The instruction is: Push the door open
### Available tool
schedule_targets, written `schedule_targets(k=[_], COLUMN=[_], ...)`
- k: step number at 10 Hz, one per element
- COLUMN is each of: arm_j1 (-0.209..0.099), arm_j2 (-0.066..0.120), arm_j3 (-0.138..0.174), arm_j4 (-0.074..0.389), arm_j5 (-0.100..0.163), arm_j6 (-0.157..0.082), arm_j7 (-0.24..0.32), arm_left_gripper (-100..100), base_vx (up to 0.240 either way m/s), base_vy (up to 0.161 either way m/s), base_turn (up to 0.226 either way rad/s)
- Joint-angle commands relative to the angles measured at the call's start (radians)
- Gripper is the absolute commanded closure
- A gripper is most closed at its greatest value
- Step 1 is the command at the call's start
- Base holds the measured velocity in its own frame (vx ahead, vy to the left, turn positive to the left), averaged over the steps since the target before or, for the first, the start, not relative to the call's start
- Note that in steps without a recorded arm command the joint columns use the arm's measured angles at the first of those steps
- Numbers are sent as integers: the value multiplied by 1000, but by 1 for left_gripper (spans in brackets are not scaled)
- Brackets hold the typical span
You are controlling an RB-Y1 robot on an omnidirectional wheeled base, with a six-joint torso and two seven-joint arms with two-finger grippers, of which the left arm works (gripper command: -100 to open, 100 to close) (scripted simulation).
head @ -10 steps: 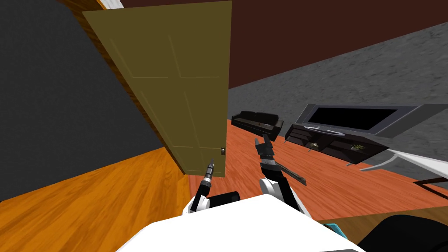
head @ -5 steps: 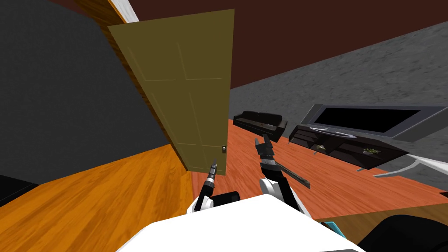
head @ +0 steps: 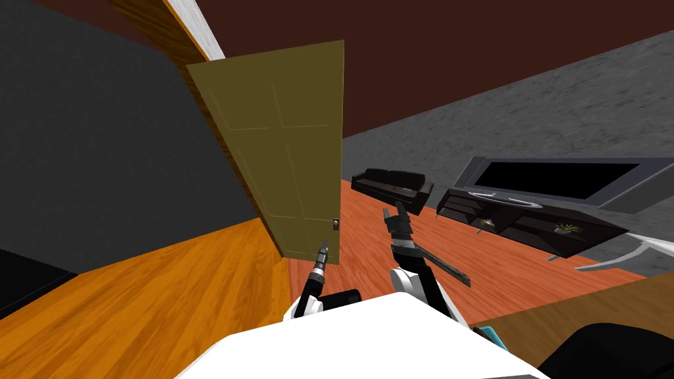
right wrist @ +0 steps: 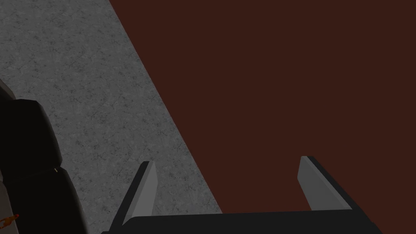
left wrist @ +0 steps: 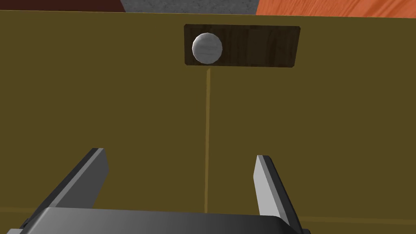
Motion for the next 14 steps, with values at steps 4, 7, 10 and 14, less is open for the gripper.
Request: schedule_targets(k=[4,7,10,14], arm_j1=[-7,-15,-22,-25], arm_j2=[34,25,-10,-1], arm_j3=[16,28,39,38], arm_j4=[4,13,21,29], arm_j5=[-4,-7,-10,-9], arm_j6=[2,1,0,-4], arm_j7=[5,10,15,17], arm_left_gripper=[-100,-100,-100,100], base_vx=[219,198,155,2], base_vy=[-23,-138,-129,-2], base_turn=[-22,-28,-24,-5])
